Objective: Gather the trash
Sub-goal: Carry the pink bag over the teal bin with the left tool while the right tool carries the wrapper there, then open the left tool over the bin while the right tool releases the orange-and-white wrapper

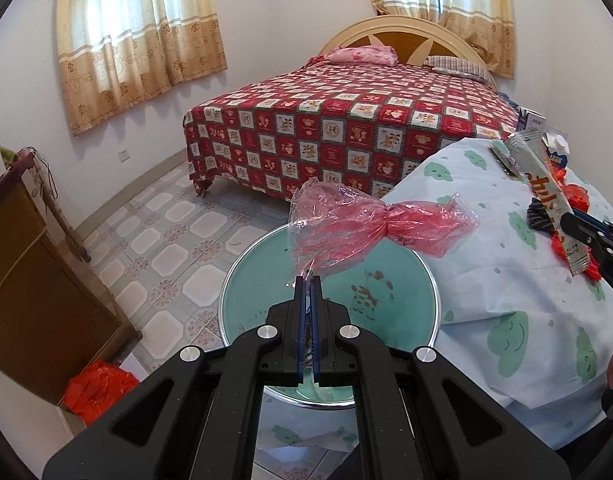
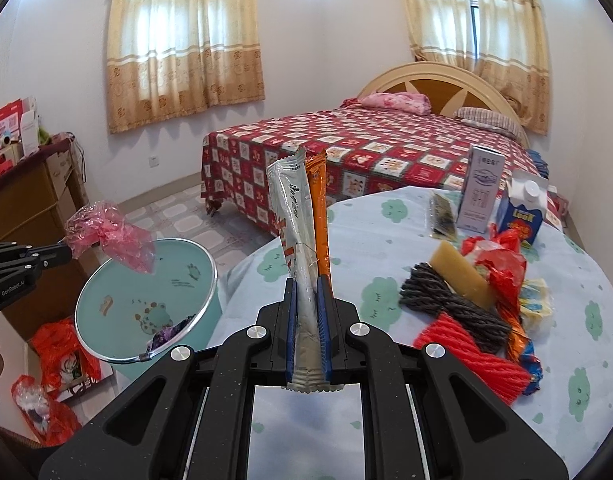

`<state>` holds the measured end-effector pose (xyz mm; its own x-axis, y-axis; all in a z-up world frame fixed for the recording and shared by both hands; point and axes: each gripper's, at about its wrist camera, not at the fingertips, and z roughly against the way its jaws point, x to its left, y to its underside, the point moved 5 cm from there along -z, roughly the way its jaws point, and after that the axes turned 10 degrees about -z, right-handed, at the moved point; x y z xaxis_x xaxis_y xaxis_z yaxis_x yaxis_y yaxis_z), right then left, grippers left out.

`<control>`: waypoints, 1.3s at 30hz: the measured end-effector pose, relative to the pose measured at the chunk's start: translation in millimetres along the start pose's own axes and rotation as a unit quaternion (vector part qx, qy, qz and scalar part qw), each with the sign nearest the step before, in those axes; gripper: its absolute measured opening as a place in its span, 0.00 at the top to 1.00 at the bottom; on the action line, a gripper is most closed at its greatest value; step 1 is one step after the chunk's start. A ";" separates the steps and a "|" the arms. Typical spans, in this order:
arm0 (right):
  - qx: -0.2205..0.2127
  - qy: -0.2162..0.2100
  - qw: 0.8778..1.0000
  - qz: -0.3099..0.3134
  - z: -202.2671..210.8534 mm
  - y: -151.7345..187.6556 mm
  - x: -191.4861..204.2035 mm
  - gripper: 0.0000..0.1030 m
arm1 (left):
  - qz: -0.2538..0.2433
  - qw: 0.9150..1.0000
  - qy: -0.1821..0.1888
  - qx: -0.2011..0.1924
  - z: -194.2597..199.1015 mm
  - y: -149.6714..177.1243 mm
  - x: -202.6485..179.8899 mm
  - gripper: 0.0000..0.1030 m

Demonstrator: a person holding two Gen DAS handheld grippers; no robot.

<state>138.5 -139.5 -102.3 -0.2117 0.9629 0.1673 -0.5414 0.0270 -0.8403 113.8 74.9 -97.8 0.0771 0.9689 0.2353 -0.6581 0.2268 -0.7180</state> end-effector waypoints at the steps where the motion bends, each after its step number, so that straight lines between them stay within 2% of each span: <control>1: 0.001 -0.001 1.000 0.002 -1.2 -0.1 1.7 0.90 | 0.002 1.000 -0.001 0.001 0.0 0.6 1.9 0.98; 39: 0.029 -0.041 0.997 0.064 -42.4 -0.9 72.4 0.89 | 0.045 0.997 -0.054 0.025 -8.1 26.7 58.2 0.98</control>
<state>158.1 -58.4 -111.3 -0.3462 0.9323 0.1048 -0.5522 -0.1122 -0.8261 106.8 138.1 -108.6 -0.0629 0.9680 0.2429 -0.6949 0.1322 -0.7068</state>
